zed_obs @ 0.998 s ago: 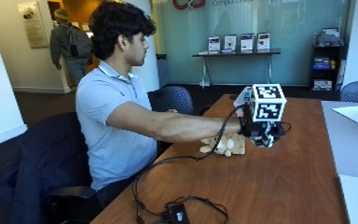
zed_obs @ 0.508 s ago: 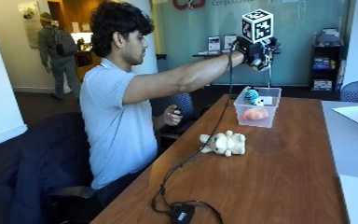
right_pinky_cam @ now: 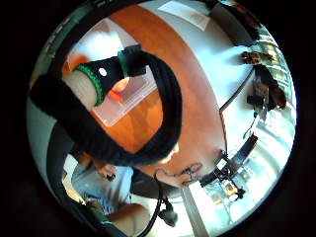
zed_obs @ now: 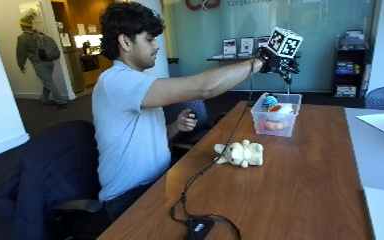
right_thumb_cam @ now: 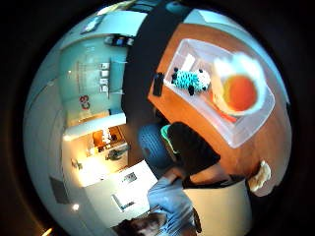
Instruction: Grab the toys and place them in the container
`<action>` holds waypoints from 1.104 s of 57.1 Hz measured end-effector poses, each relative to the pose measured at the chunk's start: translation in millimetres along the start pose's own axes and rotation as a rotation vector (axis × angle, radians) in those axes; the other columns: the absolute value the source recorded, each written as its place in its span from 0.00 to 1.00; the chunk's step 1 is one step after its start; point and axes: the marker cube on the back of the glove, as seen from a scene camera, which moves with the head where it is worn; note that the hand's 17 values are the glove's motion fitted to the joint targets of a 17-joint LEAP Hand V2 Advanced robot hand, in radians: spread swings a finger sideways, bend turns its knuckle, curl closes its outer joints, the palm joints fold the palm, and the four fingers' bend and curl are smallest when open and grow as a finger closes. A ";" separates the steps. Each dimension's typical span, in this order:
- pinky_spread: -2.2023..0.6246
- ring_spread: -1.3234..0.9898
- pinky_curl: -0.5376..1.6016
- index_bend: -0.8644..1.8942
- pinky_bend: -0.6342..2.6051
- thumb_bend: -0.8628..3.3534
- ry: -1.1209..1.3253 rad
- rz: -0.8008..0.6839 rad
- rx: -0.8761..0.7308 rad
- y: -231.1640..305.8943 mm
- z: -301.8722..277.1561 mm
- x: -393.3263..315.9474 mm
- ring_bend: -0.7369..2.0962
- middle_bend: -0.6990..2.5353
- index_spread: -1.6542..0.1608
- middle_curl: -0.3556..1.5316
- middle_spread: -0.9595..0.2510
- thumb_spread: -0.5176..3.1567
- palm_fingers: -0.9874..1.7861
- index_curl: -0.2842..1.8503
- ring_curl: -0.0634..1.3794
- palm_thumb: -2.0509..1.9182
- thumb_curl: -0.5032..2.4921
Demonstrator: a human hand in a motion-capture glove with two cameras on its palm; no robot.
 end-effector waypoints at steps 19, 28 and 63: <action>0.79 0.58 0.44 0.36 0.61 0.20 0.133 0.136 0.000 107.4 20.9 126.2 0.32 0.25 0.75 0.31 0.83 0.50 0.26 0.26 0.25 0.51 0.30; 0.81 0.59 0.43 0.36 0.60 0.20 0.131 0.214 -0.033 174.1 57.6 183.5 0.31 0.25 0.75 0.30 0.83 0.50 0.26 0.25 0.23 0.51 0.29; 0.77 0.59 0.43 0.37 0.62 0.22 0.158 0.171 -0.032 212.9 240.6 243.5 0.33 0.22 0.74 0.25 0.84 0.54 0.26 0.25 0.16 0.54 0.27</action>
